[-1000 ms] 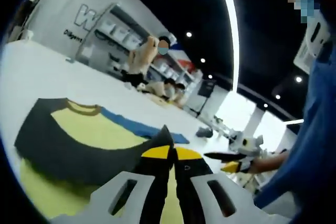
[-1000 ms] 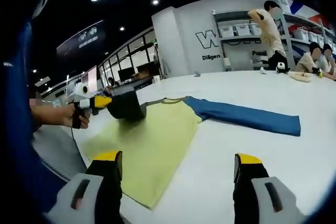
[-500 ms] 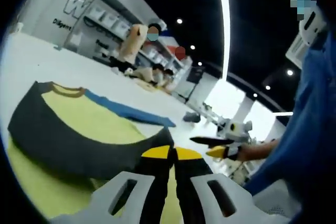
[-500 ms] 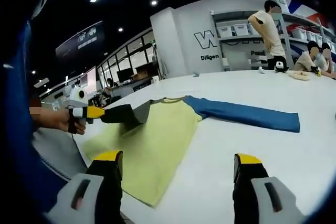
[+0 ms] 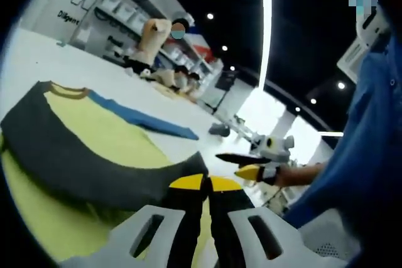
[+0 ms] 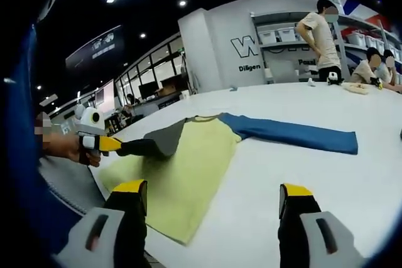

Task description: Fold the garment on the visible template until the final outline fits inside the template.

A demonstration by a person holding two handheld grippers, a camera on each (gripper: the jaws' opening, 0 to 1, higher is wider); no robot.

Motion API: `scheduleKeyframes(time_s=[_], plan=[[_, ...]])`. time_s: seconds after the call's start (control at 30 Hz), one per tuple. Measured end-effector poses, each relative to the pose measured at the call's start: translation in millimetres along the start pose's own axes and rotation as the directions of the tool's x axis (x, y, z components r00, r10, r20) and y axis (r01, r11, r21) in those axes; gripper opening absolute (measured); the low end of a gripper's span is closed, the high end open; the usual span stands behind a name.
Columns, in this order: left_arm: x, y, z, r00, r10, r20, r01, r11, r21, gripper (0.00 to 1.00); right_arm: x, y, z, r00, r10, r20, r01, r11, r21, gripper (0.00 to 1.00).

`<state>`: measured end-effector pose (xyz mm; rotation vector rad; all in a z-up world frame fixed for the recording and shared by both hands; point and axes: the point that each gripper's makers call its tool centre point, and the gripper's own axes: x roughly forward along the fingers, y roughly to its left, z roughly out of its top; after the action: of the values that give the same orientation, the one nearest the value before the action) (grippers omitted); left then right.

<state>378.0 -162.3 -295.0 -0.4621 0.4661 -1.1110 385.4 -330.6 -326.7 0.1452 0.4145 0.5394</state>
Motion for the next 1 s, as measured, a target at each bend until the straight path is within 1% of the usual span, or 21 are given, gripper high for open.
scheduleKeyframes(time_s=[0.17,0.3,0.33,0.4,0.43,0.47,0.53,0.57,0.63,0.7,0.77,0.8,0.9,0.97,1.0], plan=[[2.1,-4.7,-3.8,1.000,-0.009,0.000,0.009,1.000,-0.012,0.01,-1.2,-0.3,-0.8,1.000,-0.005,0.003,0.005,1.000,0.005,0.86],[4.7,-5.0,-11.5,1.000,-0.007,-0.021,0.007,1.000,-0.015,0.01,-1.3,-1.7,-3.0,1.000,-0.007,-0.001,0.007,1.000,0.005,0.86],[5.7,-1.3,-19.5,0.999,0.006,-0.050,-0.007,1.000,-0.016,0.01,-1.5,-0.6,-3.1,1.000,-0.006,-0.001,0.006,1.000,0.006,0.86],[5.3,5.2,-26.5,0.996,0.037,-0.080,-0.038,0.999,-0.019,0.01,-1.1,0.6,-3.1,1.000,-0.006,-0.001,0.006,1.000,0.006,0.86],[4.2,10.2,-32.7,0.993,0.059,-0.106,-0.062,0.998,-0.019,0.02,-1.0,1.3,-3.5,1.000,-0.005,-0.002,0.005,1.000,0.006,0.86],[3.8,12.0,-35.5,0.991,0.066,-0.117,-0.068,0.998,-0.011,0.02,-1.0,1.6,-3.7,1.000,-0.004,-0.002,0.004,1.000,0.006,0.86],[1.9,15.0,-40.2,0.987,0.084,-0.140,-0.084,0.996,0.005,0.06,-0.9,1.6,-4.3,1.000,-0.002,-0.003,0.002,1.000,0.006,0.86],[0.5,16.3,-40.9,0.985,0.090,-0.144,-0.090,0.996,0.005,0.09,-1.2,-0.7,-5.1,1.000,-0.001,-0.001,0.001,1.000,0.005,0.86],[-3.8,15.9,-39.4,0.984,0.096,-0.147,-0.094,0.995,0.018,0.21,-1.3,-1.2,-4.9,1.000,-0.001,0.001,0.000,1.000,0.005,0.86],[-11.1,16.6,-36.0,0.981,0.113,-0.155,-0.108,0.993,0.041,0.29,-1.6,-4.5,-6.1,1.000,0.000,0.004,0.000,1.000,0.007,0.86],[-23.7,26.4,-29.0,0.975,0.165,-0.149,-0.152,0.984,0.095,0.34,-1.4,-4.8,-6.9,1.000,0.000,0.003,0.000,1.000,0.007,0.86],[-30.8,34.2,-24.3,0.971,0.199,-0.136,-0.183,0.976,0.121,0.35,-0.9,-3.3,-7.4,1.000,0.002,0.002,-0.002,1.000,0.007,0.86],[-46.2,52.2,-12.4,0.958,0.267,-0.102,-0.251,0.956,0.151,0.38,-0.1,-2.4,-9.4,1.000,0.001,-0.004,-0.001,1.000,0.005,0.86],[-58.7,71.9,0.3,0.934,0.355,-0.050,-0.342,0.923,0.177,0.39,-0.1,-1.1,-10.2,1.000,0.002,-0.004,-0.002,1.000,0.011,0.86],[-61.7,76.3,3.0,0.927,0.373,-0.039,-0.361,0.915,0.179,0.40,-0.1,-0.7,-10.3,1.000,0.002,-0.005,-0.002,1.000,0.011,0.86]])
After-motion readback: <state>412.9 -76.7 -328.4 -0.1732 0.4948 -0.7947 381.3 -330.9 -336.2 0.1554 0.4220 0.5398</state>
